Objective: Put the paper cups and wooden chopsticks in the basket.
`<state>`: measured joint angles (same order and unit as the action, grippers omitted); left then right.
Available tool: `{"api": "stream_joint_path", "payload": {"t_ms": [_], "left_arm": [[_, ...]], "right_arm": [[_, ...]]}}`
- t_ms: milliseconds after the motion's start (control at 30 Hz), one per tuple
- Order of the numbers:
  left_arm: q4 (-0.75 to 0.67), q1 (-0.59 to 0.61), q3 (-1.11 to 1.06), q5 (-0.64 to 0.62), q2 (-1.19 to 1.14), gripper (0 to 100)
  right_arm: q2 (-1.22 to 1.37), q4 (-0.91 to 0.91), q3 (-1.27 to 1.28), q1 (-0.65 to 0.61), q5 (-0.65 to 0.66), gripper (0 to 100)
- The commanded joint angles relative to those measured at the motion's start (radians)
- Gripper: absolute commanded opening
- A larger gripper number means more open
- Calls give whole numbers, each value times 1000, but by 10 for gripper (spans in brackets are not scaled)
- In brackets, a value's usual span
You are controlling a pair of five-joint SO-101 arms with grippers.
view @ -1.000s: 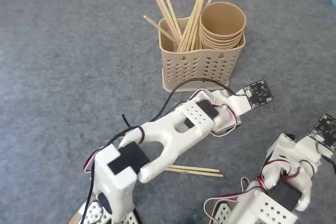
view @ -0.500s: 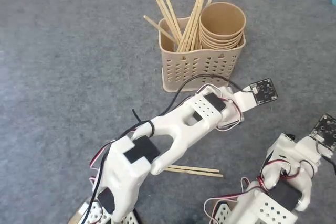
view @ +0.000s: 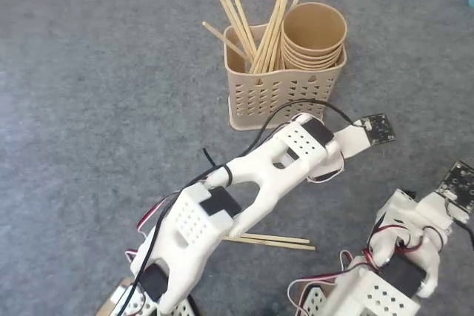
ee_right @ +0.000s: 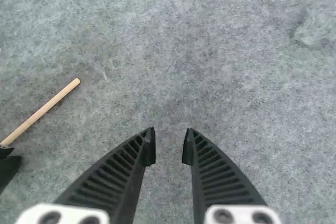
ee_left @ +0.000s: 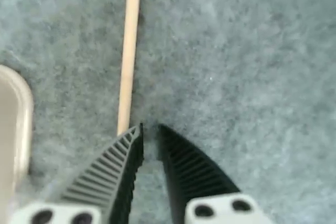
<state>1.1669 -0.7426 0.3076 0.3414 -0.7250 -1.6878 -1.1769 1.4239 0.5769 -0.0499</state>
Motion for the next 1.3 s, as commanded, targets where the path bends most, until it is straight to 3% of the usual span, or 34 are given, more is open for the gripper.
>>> {"api": "stream_joint_path", "payload": {"t_ms": [0,367,567,667,900,1167,1267], "left_arm": [[25,2,59,12,12,21],[-86,9,119,6,3,24],[-87,57,113,14,-2,193],[-80,68,125,14,-25,207],[120,61,340,133,-152,154],[448,29,733,233,-391,10],[586,-2,868,236,-463,12]], "right_arm": [[-5,8,-6,4,5,101],[-10,7,-6,4,6,101],[-10,7,-6,4,6,101],[-10,5,-6,4,6,101],[-10,5,-6,4,6,101],[-12,5,-6,4,6,101],[-13,7,-6,4,6,101]]}}
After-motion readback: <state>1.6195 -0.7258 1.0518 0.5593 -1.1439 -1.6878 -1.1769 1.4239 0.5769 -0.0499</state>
